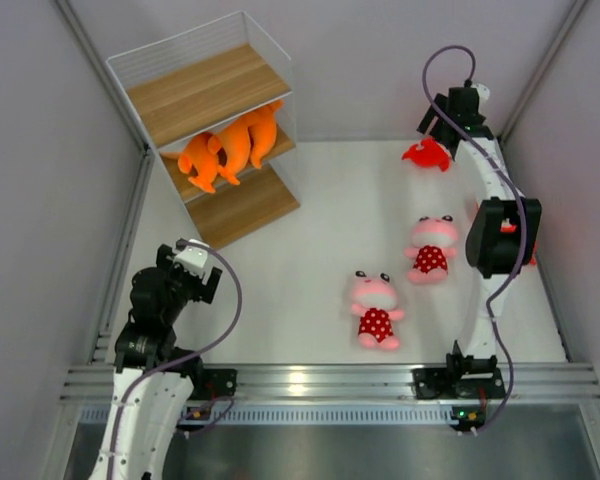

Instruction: Place and organize the stuffed toys onto the shelf

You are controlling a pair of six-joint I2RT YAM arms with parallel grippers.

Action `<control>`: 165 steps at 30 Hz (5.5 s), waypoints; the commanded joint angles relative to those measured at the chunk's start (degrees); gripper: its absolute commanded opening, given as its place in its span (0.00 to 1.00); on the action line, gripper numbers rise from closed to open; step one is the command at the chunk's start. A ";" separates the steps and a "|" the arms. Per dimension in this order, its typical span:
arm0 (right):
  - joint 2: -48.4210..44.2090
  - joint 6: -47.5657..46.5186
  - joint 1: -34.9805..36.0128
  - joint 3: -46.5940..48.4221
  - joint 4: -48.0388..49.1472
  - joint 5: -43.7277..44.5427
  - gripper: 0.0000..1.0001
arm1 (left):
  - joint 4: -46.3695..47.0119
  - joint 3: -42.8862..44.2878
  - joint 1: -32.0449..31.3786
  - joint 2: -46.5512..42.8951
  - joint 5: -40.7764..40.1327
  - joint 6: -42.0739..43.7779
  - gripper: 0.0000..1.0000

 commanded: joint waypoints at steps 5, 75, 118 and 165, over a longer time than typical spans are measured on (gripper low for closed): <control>17.02 17.22 -4.35 10.02 5.15 4.74 0.86 | -0.67 3.70 3.19 1.33 3.94 2.17 0.88; -35.43 -21.79 73.25 -28.80 6.40 -9.94 0.00 | -6.12 22.43 9.08 -9.93 27.32 -16.63 0.99; -21.80 -11.69 56.65 -29.50 15.71 -29.81 0.00 | -1.98 17.06 9.78 16.71 42.69 8.85 0.99; -10.65 0.79 52.16 -36.02 14.14 -7.23 0.00 | 9.18 8.89 9.34 13.64 0.09 -2.47 0.89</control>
